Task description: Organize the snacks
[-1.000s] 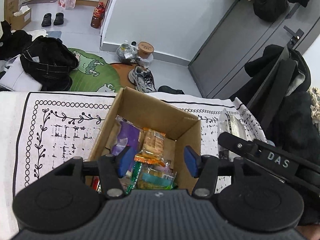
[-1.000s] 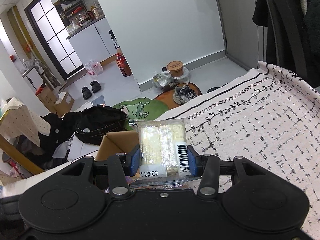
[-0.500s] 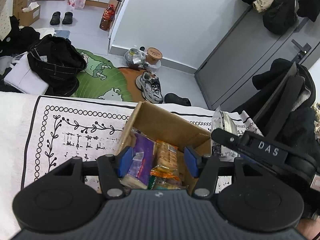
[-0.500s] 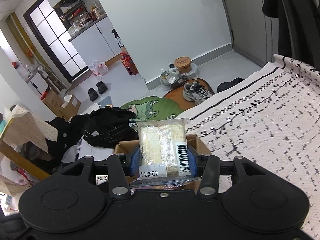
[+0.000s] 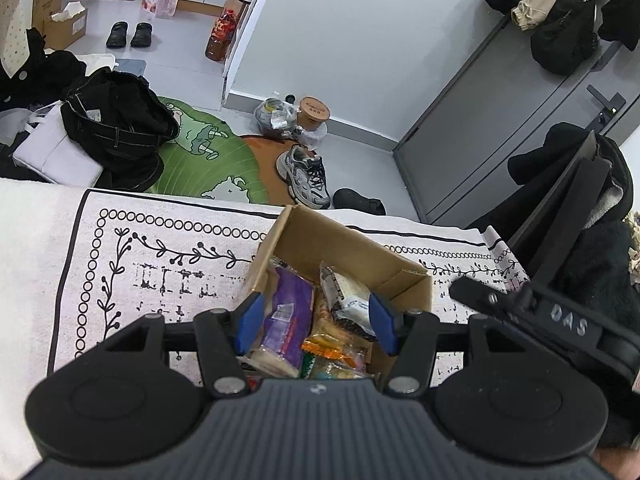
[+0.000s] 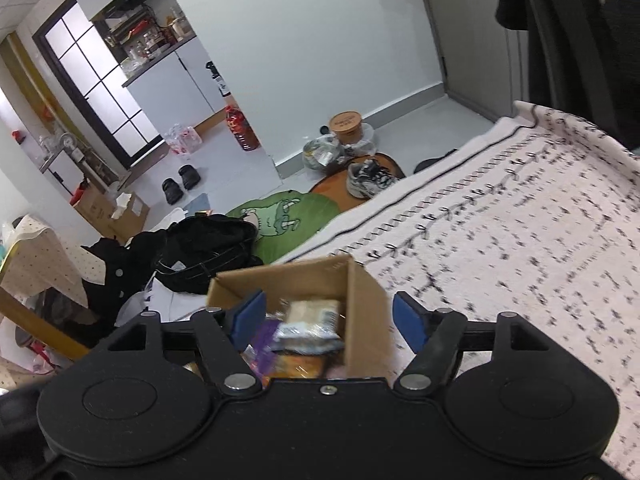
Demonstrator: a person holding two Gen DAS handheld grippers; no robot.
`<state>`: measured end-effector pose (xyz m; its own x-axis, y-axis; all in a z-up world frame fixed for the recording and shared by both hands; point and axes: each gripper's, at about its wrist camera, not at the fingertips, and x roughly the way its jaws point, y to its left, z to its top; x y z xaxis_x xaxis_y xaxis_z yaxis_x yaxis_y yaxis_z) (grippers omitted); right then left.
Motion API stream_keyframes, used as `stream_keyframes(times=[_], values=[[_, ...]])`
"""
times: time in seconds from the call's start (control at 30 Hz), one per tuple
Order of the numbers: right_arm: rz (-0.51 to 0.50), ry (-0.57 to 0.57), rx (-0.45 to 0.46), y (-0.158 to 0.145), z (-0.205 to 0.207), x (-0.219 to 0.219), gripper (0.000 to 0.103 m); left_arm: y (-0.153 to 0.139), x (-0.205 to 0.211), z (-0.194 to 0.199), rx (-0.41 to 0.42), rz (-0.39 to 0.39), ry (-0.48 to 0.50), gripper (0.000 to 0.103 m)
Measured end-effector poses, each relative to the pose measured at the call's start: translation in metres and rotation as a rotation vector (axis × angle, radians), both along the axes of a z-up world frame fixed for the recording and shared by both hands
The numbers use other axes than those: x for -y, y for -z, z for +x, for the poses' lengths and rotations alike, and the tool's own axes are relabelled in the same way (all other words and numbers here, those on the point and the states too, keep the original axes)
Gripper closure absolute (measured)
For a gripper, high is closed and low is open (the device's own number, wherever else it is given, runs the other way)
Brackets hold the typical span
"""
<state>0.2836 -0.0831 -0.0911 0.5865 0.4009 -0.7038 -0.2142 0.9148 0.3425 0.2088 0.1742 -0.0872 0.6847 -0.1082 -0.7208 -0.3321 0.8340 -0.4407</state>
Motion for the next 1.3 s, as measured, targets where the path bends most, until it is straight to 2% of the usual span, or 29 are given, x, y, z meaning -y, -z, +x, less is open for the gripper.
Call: stream_keyframes(times=[0.07, 0.27, 0.5, 0.57, 0.7, 0.87, 1.07, 1.3], values=[[-0.007, 0.002, -0.005, -0.001, -0.007, 0.007, 0.032, -0.004, 0.004, -0.001, 0.005, 0.007, 0.006, 0.046], [-0.02, 0.03, -0.017, -0.006, -0.024, 0.035, 0.032, -0.013, 0.022, -0.007, 0.002, 0.034, 0.027, 0.033], [-0.023, 0.066, 0.005, -0.021, -0.042, 0.068, 0.028, -0.024, 0.046, -0.012, -0.023, 0.053, 0.086, 0.032], [-0.017, 0.081, 0.01, -0.026, -0.047, 0.076, 0.026, -0.029, 0.055, -0.014, -0.029, 0.062, 0.103, 0.031], [-0.01, 0.104, 0.033, -0.037, -0.061, 0.093, 0.019, -0.038, 0.068, -0.021, -0.026, 0.083, 0.122, 0.023], [-0.008, 0.134, 0.067, -0.05, -0.081, 0.114, 0.008, -0.053, 0.086, -0.032, -0.016, 0.106, 0.155, 0.022], [-0.011, 0.147, 0.094, -0.063, -0.101, 0.134, 0.001, -0.068, 0.105, -0.049, -0.011, 0.134, 0.185, 0.017], [-0.035, 0.153, 0.105, -0.072, -0.123, 0.152, 0.0, -0.079, 0.121, -0.068, -0.007, 0.136, 0.225, 0.01]])
